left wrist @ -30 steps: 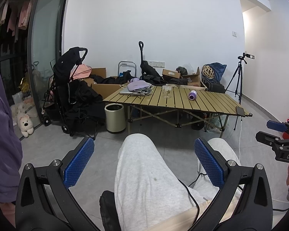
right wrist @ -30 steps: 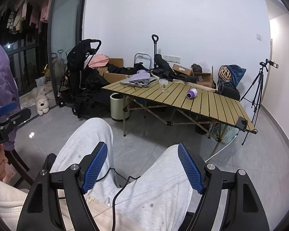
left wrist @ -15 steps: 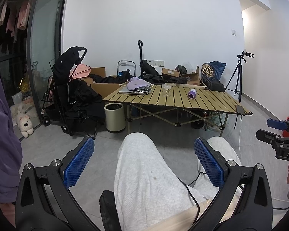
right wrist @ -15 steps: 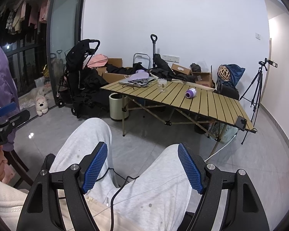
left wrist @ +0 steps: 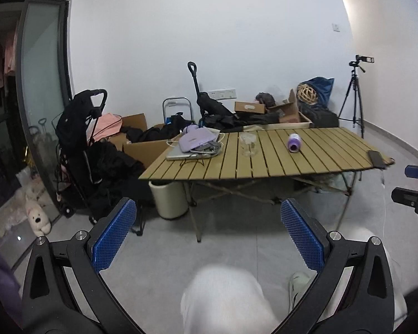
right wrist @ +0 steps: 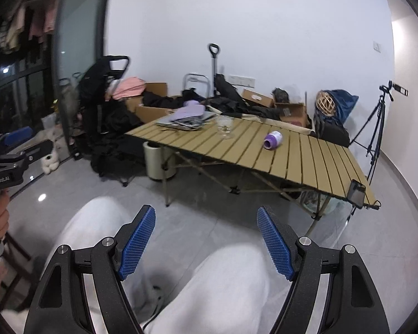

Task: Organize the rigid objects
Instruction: 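Move both tools to the table, right tool toward the lying purple bottle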

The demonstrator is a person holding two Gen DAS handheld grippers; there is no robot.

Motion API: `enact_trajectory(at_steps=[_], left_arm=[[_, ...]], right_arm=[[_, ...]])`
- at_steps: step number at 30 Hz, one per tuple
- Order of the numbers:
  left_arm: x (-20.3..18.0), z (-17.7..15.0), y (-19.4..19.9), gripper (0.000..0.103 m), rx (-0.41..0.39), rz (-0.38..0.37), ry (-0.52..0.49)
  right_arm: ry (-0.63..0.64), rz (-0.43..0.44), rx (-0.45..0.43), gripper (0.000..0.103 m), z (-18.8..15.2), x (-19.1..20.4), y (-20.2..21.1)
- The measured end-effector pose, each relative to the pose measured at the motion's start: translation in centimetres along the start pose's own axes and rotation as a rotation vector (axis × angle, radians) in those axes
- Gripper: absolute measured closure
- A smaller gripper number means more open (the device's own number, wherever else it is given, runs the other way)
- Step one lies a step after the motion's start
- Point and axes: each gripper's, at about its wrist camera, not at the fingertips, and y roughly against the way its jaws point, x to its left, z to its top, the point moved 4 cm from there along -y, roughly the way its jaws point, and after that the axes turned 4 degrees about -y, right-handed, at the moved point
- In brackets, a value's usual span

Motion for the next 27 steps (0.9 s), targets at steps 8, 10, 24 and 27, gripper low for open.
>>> enact_trajectory(at_steps=[8, 10, 24, 27], left_arm=[[-3.0, 3.0, -15.2, 0.000, 0.118, -0.122, 0.043], [-3.8, 4.0, -18.7, 0.000, 0.141, -0.150, 0.047], [-11.3, 8.8, -43.4, 0.000, 0.260, -0.236, 0.088], [-11.7, 8.2, -45.7, 0.000, 0.264, -0.291, 0.172]], right_arm=[[-0.149, -0.039, 0.085, 0.023, 5.9, -7.3, -12.9], [-0.174, -0.041, 0.097, 0.023, 7.2, -8.8, -15.7], [-0.332, -0.116, 0.174, 0.023, 14.4, -19.2, -39.5], [-0.401, -0.103, 0.206, 0.023, 14.8, -20.8, -44.5]])
